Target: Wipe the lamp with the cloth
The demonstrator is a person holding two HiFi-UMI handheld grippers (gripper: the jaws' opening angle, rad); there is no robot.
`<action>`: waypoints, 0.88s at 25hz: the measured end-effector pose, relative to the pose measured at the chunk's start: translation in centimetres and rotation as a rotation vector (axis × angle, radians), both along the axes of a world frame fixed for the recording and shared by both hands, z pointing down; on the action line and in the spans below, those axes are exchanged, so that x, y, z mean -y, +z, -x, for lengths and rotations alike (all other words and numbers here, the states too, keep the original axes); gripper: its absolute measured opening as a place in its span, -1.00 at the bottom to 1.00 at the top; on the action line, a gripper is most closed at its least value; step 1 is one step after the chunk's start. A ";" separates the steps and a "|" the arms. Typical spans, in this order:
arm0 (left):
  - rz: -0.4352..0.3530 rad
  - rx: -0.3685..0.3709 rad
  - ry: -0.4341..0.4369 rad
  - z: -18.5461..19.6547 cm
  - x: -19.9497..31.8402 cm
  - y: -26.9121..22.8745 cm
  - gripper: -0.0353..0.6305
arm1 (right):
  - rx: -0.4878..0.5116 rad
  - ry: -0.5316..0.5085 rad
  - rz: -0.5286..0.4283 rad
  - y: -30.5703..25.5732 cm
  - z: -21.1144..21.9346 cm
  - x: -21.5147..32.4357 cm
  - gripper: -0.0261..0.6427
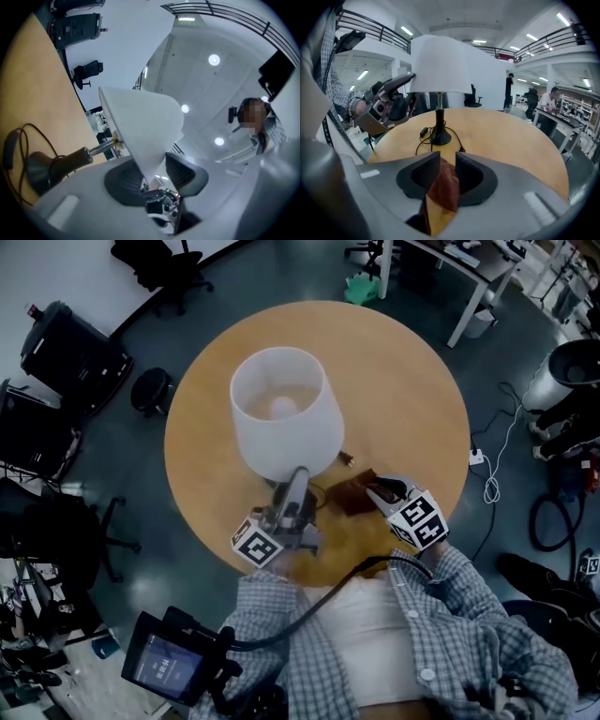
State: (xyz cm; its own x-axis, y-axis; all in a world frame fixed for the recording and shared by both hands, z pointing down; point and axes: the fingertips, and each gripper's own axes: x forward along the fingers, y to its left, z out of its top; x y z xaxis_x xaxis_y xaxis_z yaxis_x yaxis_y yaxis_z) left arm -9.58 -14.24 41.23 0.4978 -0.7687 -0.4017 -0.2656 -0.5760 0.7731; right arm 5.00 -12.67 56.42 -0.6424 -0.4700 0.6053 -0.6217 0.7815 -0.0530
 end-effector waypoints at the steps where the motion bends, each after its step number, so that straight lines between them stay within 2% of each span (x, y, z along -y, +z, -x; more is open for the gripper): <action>1: -0.002 0.005 0.004 -0.1 0.0 0.0 -0.49 | -0.026 -0.034 0.018 1.0 0.5 0.1 -0.54; 3: 0.000 0.012 0.006 -0.2 -0.1 0.1 -0.49 | -0.081 -0.096 0.047 2.8 1.7 -0.1 -0.31; 6: 0.010 0.011 -0.003 -0.3 -0.3 0.3 -0.49 | -0.140 -0.145 0.108 5.6 3.1 -0.7 -0.19; 8: 0.018 0.010 -0.003 -0.3 -0.5 0.3 -0.48 | -0.170 -0.144 0.148 7.6 3.2 -0.9 -0.25; 9: 0.022 0.010 -0.002 -0.4 -0.6 0.3 -0.48 | -0.180 -0.138 0.160 8.3 3.1 -1.0 -0.36; 12: 0.031 0.005 -0.007 -0.4 -0.6 0.3 -0.48 | -0.156 -0.112 0.174 8.9 3.0 -0.7 -0.52; 15: 0.038 -0.002 -0.018 -0.3 -0.5 0.4 -0.48 | -0.074 -0.063 0.186 8.0 2.7 -0.1 -0.61; 18: 0.043 -0.002 -0.018 -0.3 -0.6 0.6 -0.48 | 0.077 0.058 0.167 5.4 1.3 1.4 -0.62; 20: 0.045 0.002 -0.018 -0.3 -0.7 0.7 -0.48 | 0.188 0.153 0.118 1.6 0.1 3.2 -0.62; 22: 0.044 0.006 -0.021 -0.2 -0.8 0.7 -0.48 | 0.290 0.226 0.029 -3.6 -0.9 5.2 -0.62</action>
